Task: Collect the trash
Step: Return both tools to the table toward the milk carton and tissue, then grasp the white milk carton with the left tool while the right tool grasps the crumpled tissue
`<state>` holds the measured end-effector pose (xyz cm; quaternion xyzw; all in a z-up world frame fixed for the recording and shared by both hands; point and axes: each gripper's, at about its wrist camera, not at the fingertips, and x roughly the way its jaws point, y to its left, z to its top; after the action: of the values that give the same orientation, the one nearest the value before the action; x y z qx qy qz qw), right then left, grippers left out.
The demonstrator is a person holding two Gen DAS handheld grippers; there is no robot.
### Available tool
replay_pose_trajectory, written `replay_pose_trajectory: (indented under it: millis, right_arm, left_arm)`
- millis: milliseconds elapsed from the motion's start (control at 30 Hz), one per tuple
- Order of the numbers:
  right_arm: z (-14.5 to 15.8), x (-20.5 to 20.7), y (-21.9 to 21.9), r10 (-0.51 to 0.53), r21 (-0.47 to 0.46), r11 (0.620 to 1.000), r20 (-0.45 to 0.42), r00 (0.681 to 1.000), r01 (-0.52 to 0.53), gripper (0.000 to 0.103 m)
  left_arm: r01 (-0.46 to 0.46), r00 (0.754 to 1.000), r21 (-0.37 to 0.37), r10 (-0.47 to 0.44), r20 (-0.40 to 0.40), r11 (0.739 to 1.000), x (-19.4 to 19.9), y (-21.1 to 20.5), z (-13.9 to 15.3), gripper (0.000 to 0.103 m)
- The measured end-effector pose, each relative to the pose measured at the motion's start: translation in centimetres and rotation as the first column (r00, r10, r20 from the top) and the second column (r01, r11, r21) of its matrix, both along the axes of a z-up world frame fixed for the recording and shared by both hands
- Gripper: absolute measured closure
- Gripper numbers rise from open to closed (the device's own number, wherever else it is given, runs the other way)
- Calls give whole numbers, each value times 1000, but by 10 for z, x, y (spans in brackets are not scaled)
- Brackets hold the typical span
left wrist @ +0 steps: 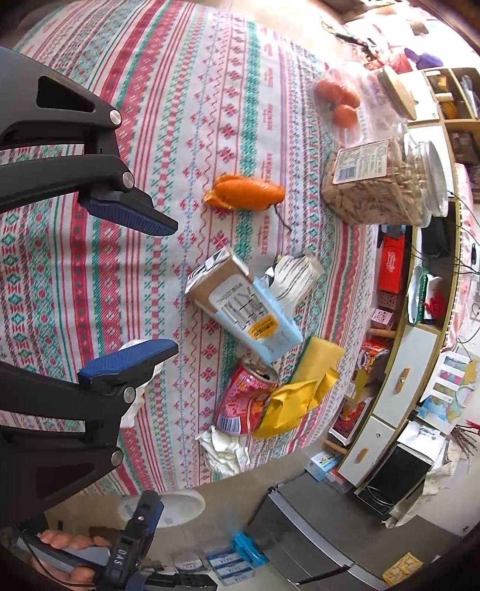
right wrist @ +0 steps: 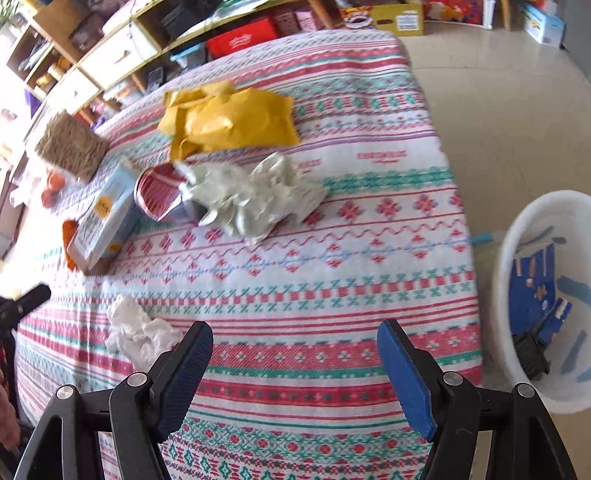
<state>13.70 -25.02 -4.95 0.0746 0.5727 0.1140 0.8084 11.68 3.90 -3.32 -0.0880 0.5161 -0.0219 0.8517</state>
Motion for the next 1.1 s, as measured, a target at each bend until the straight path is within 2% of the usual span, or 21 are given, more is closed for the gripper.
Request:
replay_pose_trajectory:
  millis: [167,267,333,433,600,767,833,900,1000,1100]
  right_arm:
    - [-9,-9,53,190,-21,982,35,981,-190,25]
    - [-11,-14,78,272,-35,962,56,961,-271,25]
    - [-14,-18,91,313,-41,950,69,947,-311,25]
    - [-18,-22,106,363,-62,931,86,928,-359,25]
    - [-32,-27,130,414,-114,908,92,906,-403,25]
    - [-46,-20,147,434,-174,893,93,896,-415,26]
    - [-48,-16,149,429,-172,896,95,898,-410,30]
    - [-49,-11,150,427,-150,899,86,900,-412,48]
    - [-51,-7,147,420,-118,904,69,905,-411,69]
    - [-48,-7,146,421,-105,905,73,904,-413,83]
  left_arm:
    - [120,992,126,-125,33,985,23,-7,10,42]
    - [230,970,192,-241,32,954,31,-27,7,42]
    - [271,960,206,-279,13,940,38,-35,-2,42]
    - [304,952,181,-304,-26,935,47,-38,-15,42]
    - [331,943,215,-328,-54,919,58,-43,-31,42]
    - [362,930,304,-362,-60,881,58,-57,-41,42]
    - [361,930,305,-363,-52,881,59,-56,-40,42]
    - [357,931,303,-362,-43,884,62,-53,-40,42]
    - [353,932,307,-359,-41,883,66,-50,-41,42]
    - [379,922,289,-383,-45,879,68,-51,-42,34]
